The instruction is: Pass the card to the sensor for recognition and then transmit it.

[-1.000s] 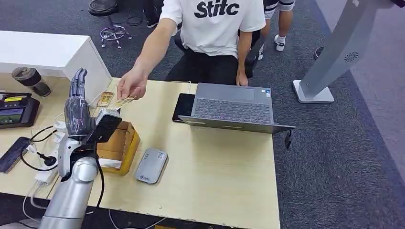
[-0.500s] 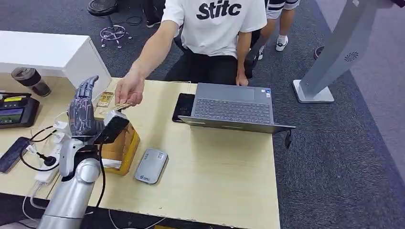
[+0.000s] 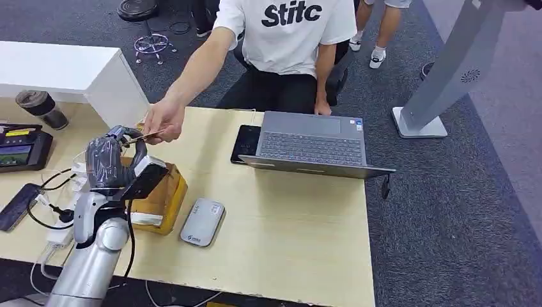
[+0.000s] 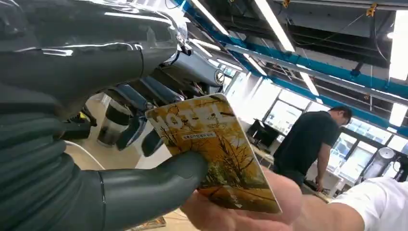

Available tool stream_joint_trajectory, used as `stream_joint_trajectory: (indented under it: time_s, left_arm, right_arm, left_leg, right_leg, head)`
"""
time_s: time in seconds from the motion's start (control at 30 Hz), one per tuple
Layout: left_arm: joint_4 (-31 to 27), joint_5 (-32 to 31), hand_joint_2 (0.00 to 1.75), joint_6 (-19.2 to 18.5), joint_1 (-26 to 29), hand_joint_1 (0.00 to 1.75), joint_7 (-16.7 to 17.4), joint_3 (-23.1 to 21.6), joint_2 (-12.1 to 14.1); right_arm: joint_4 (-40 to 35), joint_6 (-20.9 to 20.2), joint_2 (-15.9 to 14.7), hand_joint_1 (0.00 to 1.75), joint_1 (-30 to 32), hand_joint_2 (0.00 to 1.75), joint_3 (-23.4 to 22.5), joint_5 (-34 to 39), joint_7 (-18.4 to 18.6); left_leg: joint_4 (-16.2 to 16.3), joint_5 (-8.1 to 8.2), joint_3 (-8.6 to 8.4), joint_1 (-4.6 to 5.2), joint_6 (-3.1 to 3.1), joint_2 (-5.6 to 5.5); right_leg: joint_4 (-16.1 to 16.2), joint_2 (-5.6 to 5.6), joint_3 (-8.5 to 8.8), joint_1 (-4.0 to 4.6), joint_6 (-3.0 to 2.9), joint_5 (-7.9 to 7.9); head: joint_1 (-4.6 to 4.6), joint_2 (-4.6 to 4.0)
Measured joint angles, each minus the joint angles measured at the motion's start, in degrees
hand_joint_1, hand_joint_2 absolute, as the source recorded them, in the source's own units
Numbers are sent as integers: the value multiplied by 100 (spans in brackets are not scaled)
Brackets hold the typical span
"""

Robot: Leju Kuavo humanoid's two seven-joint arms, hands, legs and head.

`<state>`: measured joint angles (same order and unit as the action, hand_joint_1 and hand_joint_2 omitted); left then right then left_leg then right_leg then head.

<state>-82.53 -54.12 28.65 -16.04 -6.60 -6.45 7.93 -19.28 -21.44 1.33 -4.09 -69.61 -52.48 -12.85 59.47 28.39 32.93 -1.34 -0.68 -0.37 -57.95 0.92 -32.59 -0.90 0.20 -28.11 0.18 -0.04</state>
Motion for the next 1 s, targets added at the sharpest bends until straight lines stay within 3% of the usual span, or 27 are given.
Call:
stream_joint_trajectory:
  time_s: [0.47,0.57,0.73,1.0]
  left_arm:
    - [0,22,175,-44,45,175,0,0,55]
    - [-19,297,175,-522,160,175,68,0,133]
    - [-218,525,175,-946,428,175,77,-4,190]
    - [-400,409,175,-1318,680,175,125,-236,223]
  right_arm:
    - [2,0,0,0,-52,175,17,4,-57]
    - [2,0,0,0,-48,175,17,33,-57]
    - [2,0,0,0,-17,175,17,101,-79]
    - [2,0,13,0,-22,175,48,15,-81]
  left_leg:
    - [0,0,0,0,0,0]
    - [0,0,-1,0,0,1]
    - [0,0,0,0,0,0]
    - [1,0,-1,0,0,0]
  right_leg:
    - [0,0,1,0,0,0]
    - [0,1,0,0,0,0]
    - [0,1,0,0,1,-1]
    - [1,0,1,0,2,-1]
  head:
    - [0,0]
    - [0,0]
    - [-2,0]
    - [0,0]
